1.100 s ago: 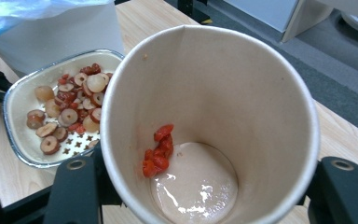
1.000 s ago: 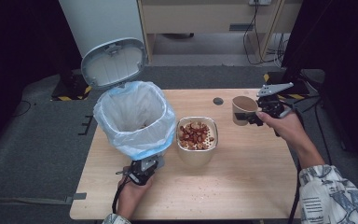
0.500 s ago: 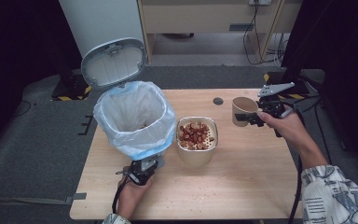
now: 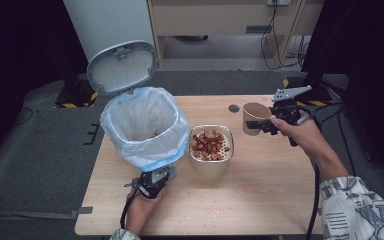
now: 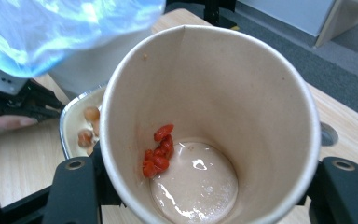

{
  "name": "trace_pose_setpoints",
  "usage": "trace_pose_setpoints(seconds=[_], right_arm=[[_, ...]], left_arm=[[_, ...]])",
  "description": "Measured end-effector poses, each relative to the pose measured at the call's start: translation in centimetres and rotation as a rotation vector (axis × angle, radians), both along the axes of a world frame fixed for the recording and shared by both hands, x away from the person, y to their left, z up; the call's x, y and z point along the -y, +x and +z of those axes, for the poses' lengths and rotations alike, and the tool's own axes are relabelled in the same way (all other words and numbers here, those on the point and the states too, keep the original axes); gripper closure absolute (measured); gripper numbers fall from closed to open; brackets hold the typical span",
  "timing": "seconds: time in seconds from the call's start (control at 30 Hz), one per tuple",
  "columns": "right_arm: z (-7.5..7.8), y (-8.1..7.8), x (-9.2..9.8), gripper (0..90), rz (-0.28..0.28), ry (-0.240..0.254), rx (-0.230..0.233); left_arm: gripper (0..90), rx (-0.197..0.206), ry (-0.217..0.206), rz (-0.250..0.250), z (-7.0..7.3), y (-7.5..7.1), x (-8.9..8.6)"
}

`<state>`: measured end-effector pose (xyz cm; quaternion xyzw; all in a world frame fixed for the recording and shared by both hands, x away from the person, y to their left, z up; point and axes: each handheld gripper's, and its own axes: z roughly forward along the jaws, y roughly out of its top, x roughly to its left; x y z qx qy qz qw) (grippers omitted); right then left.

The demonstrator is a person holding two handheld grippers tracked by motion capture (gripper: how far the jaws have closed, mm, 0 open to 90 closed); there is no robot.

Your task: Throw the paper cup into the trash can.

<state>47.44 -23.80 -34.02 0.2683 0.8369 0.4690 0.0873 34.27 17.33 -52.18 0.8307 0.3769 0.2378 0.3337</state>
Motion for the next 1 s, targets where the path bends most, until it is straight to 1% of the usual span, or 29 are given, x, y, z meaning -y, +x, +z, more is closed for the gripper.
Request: trace_pose_setpoints(seconds=[0.37,0.43,0.47,0.5,0.53,0.6,0.7,0.83,1.0], right_arm=[[2.5,0.3,-3.3,35.6,0.015,0.005,0.013],[2.9,0.4,-3.9,35.6,0.019,0.01,0.012],[3.0,0.4,-4.2,35.5,0.018,0.005,0.013],[3.2,0.4,-4.6,35.5,0.019,0.009,0.014],[3.5,0.5,-5.2,35.5,0.022,0.003,0.016],[3.6,0.5,-5.4,35.5,0.022,0.004,0.016],[4.2,0.6,-6.5,35.6,0.034,0.009,0.02],[4.8,0.7,-7.9,35.5,0.036,-0.006,0.022],[5.5,0.9,-9.6,35.5,0.041,-0.006,0.023]], left_arm=[[89.4,0.002,0.0,0.001,0.0,0.0,0.0],[89.4,0.004,-0.001,0.01,0.0,-0.1,0.1],[89.4,0.009,0.007,0.009,0.0,0.0,0.0],[89.4,0.006,0.004,-0.007,0.0,0.1,0.0],[89.4,0.006,0.004,-0.007,0.0,0.1,0.0],[89.4,0.007,0.005,-0.006,0.0,0.0,0.0],[89.4,0.008,0.011,-0.008,0.0,0.0,0.0],[89.4,0.012,0.012,-0.007,0.0,0.0,0.1],[89.4,0.016,0.014,-0.007,0.0,0.0,0.1]])
